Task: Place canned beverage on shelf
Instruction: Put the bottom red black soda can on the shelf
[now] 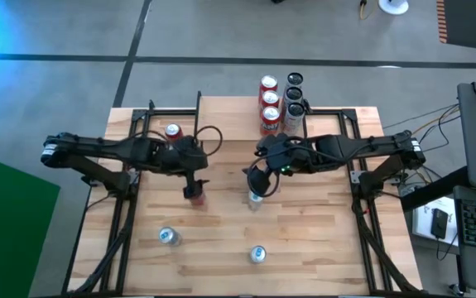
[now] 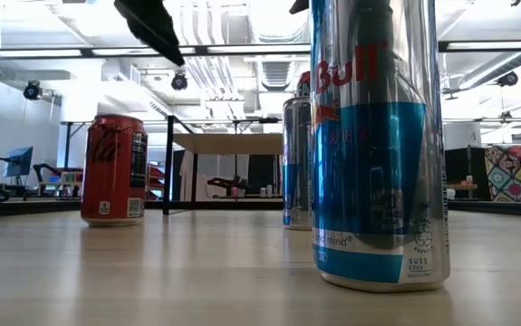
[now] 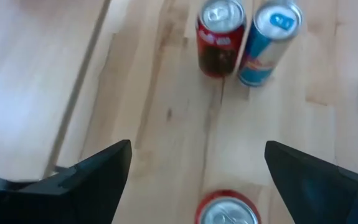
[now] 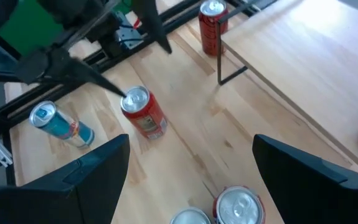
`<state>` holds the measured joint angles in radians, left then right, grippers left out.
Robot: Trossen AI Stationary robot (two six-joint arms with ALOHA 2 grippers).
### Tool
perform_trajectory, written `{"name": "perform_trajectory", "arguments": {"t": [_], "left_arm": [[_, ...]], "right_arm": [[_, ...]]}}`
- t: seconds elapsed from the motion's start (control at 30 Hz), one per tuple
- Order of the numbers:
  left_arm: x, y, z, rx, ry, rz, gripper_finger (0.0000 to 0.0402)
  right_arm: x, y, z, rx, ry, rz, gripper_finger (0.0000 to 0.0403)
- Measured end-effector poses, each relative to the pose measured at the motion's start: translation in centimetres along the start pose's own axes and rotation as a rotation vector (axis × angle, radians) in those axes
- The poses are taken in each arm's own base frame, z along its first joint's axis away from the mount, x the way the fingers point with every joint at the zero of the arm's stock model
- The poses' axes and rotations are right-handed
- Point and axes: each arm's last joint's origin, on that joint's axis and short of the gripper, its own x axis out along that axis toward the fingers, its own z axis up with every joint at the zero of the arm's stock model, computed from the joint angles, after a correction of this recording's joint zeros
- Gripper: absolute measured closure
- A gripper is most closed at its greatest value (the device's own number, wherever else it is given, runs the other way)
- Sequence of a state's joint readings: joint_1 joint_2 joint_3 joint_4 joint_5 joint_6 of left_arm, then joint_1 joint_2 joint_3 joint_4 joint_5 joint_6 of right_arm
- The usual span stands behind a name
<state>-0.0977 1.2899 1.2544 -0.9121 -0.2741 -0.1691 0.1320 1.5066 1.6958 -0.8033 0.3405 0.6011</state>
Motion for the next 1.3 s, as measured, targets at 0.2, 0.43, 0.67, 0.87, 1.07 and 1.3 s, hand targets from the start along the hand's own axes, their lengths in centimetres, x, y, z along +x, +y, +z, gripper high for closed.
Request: {"name": "perform_trajectory", "arguments": {"t": [0.2, 0.43, 0.67, 0.87, 1.07, 1.3], "left_arm": [[-1.9, 0.7, -1.9, -0.117, -0.04, -0.065, 0.0057], [-6.2, 2.9, -4.9, -0.281, -0.278, 0.006, 0.0077], [-4.7, 2.6, -6.0, -0.382, -0.33, -0.024, 0.0082], [-7.1, 3.4, -6.3, -0.387, -0.43, -0.042, 0.0091], [-9.7, 4.8, -6.8, -0.366, -0.56, 0.132, 0.0089], [-9.4, 4.6, -5.8, -0.446, -0.586, 0.111, 0.0094]], "right_arm": [[-0.1, 0.2, 0.4, 0.001, -0.035, 0.03, 0.0076], [-0.2, 0.4, 0.6, 0.008, -0.049, 0.045, 0.0076], [-0.2, 0.7, 1.1, 0.021, -0.1, 0.081, 0.0076], [-0.8, 0.6, 1.2, 0.025, -0.098, 0.107, 0.0076], [-1.3, 0.5, 1.4, -0.002, -0.11, 0.11, 0.0076], [-0.8, 0.5, 1.5, -0.126, -0.124, 0.093, 0.0076]]}}
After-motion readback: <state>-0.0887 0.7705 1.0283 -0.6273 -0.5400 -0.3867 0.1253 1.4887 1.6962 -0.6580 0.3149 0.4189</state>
